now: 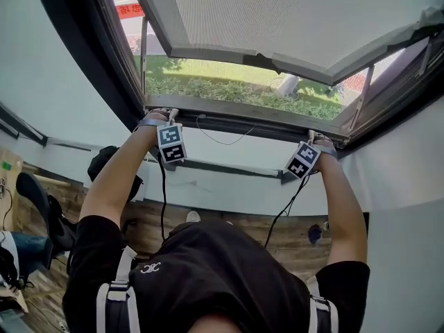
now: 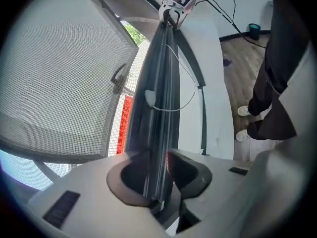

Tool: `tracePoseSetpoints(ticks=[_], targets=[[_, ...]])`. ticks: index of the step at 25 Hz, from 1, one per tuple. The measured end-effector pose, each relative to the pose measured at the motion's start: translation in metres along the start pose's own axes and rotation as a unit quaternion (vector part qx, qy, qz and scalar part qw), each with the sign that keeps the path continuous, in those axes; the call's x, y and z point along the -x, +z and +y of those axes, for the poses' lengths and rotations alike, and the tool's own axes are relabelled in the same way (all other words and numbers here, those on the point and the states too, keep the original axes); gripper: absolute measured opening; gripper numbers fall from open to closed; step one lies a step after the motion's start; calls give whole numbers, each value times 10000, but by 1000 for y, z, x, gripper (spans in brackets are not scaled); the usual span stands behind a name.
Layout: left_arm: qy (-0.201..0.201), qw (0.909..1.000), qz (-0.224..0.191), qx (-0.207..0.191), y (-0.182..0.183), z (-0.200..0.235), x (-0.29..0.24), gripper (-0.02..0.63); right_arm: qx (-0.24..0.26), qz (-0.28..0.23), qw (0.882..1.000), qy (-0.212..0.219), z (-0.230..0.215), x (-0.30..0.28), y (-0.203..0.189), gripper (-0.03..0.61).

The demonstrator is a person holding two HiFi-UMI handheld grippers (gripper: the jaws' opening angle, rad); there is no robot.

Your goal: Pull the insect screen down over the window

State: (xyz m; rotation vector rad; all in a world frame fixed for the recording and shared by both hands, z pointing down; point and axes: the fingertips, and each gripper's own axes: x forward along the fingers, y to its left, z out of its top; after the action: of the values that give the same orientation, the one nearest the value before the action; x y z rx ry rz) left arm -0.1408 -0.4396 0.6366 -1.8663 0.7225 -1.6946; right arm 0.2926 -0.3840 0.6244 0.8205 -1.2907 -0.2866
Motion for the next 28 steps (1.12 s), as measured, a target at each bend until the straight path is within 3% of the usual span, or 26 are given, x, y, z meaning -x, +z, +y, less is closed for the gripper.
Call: tracePoseSetpoints(ticks=[15,21,28], targets=[[-224,9997,76,0,-2,-21,-18,127,-79,96,9999,84,21,-19,0,227],[-300,9994,144,-50,-4,-30,-27,123,43,349,9988,335,33,-18,-1,222],[-194,9985,336,-375,-5,-25,-36,130,56,289,9995,70,25,-39,5,233]])
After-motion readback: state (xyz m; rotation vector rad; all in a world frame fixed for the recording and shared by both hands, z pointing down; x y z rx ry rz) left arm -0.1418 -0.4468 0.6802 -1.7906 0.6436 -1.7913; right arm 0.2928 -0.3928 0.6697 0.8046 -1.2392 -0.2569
